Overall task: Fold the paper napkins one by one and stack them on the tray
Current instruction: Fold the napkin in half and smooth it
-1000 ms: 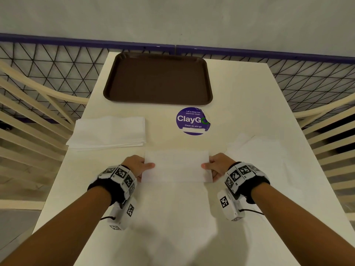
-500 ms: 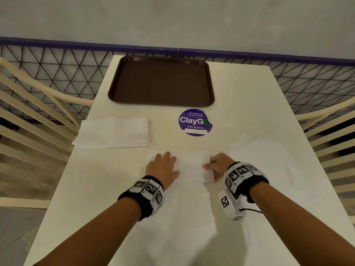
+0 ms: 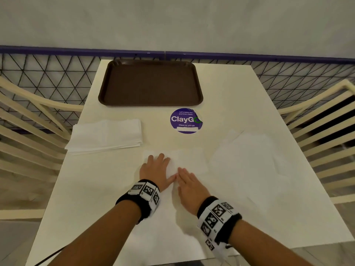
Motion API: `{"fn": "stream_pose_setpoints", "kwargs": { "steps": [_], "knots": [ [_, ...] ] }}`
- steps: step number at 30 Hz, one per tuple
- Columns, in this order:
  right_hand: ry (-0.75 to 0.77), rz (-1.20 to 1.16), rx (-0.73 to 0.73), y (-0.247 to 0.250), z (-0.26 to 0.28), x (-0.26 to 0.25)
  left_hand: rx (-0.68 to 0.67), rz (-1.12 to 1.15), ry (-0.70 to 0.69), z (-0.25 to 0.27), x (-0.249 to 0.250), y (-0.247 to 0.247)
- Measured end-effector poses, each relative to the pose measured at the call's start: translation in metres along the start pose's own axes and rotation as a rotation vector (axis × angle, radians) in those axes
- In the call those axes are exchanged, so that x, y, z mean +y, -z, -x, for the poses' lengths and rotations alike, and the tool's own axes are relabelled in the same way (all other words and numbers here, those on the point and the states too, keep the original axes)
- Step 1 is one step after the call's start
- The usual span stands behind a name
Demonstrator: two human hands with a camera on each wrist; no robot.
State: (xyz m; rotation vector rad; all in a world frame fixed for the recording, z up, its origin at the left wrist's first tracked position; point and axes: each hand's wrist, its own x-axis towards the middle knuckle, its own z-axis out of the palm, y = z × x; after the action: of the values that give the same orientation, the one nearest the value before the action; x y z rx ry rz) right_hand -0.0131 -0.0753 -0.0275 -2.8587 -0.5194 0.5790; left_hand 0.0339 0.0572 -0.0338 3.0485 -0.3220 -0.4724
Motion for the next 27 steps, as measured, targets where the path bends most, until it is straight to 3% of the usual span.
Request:
{"fn": "stream_pose_setpoints", "kwargs": {
  "steps": [1, 2, 8, 14, 16, 20, 27],
  "knots": [
    [-0.049, -0.010, -0.110, -0.004, 0.001, -0.003, 0.002, 0.000, -0.004, 0.000, 0.000, 0.000],
    [-0.084, 0.003, -0.131, -0.006, 0.002, -0.004, 0.005, 0.002, -0.008, -0.001, 0.000, 0.000],
    [-0.144, 0.105, -0.189, -0.011, 0.006, 0.005, 0.030, 0.008, -0.034, -0.001, -0.002, -0.003],
    [-0.245, 0.008, -0.173, -0.003, 0.013, 0.022, 0.038, 0.017, -0.014, 0.005, -0.007, -0.003],
    [-0.248, 0.013, -0.172, -0.001, 0.013, 0.021, 0.089, -0.045, -0.107, 0.011, 0.001, -0.001],
    [-0.238, -0.007, -0.163, 0.004, 0.010, 0.020, 0.084, -0.100, -0.458, 0.026, 0.033, -0.013],
    [-0.206, 0.058, -0.222, 0.013, 0.004, 0.022, 0.044, -0.144, -0.370, 0.030, 0.013, -0.026]
  ]
}}
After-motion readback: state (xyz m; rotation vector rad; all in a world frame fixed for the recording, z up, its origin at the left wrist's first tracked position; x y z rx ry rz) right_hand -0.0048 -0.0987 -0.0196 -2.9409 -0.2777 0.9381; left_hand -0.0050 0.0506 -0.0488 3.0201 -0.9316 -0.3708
